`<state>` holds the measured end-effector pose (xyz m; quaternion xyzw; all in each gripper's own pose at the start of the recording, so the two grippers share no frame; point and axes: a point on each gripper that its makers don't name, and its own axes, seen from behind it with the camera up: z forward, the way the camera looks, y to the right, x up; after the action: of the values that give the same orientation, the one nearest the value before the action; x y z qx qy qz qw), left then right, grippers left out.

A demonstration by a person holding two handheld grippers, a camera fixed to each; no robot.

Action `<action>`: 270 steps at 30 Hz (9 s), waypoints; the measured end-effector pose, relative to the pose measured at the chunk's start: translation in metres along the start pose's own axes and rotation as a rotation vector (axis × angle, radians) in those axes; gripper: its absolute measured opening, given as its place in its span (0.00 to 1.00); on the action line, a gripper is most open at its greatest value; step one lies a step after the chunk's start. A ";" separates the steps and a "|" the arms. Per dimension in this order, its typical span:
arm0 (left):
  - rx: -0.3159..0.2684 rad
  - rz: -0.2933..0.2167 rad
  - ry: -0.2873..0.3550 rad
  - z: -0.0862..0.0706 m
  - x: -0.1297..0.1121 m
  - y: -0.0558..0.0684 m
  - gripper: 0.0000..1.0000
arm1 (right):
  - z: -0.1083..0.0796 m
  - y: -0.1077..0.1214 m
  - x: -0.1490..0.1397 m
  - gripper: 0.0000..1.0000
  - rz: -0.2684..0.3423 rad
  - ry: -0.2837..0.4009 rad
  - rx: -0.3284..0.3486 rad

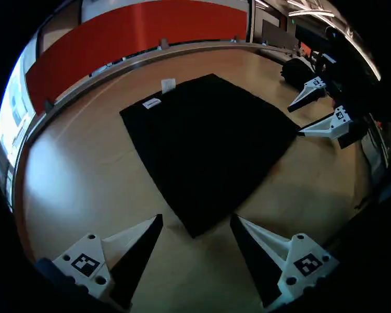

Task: Fold towel

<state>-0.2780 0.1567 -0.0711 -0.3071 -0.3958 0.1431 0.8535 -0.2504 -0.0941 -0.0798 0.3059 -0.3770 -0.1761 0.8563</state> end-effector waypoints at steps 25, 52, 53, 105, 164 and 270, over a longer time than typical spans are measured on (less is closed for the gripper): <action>-0.028 0.003 -0.025 0.008 -0.002 0.007 0.76 | 0.000 -0.012 -0.005 0.58 -0.016 -0.029 0.072; -0.007 -0.030 -0.039 0.008 0.002 0.005 0.21 | -0.004 -0.016 -0.002 0.14 -0.032 -0.050 0.078; -0.011 -0.033 -0.038 0.008 0.002 0.006 0.19 | -0.004 -0.016 0.000 0.14 -0.033 -0.045 0.074; 0.017 -0.177 0.139 -0.114 0.088 0.012 0.13 | -0.125 -0.015 0.091 0.13 0.021 0.166 0.031; -0.004 -0.227 0.058 -0.039 0.100 -0.017 0.13 | -0.058 0.034 0.085 0.13 0.037 0.081 0.013; 0.171 -0.219 0.019 -0.013 0.064 -0.048 0.73 | -0.033 0.059 0.035 0.89 0.231 0.016 -0.152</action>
<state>-0.2271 0.1458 -0.0092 -0.1894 -0.4054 0.0793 0.8908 -0.1980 -0.0557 -0.0399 0.1960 -0.3883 -0.1021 0.8946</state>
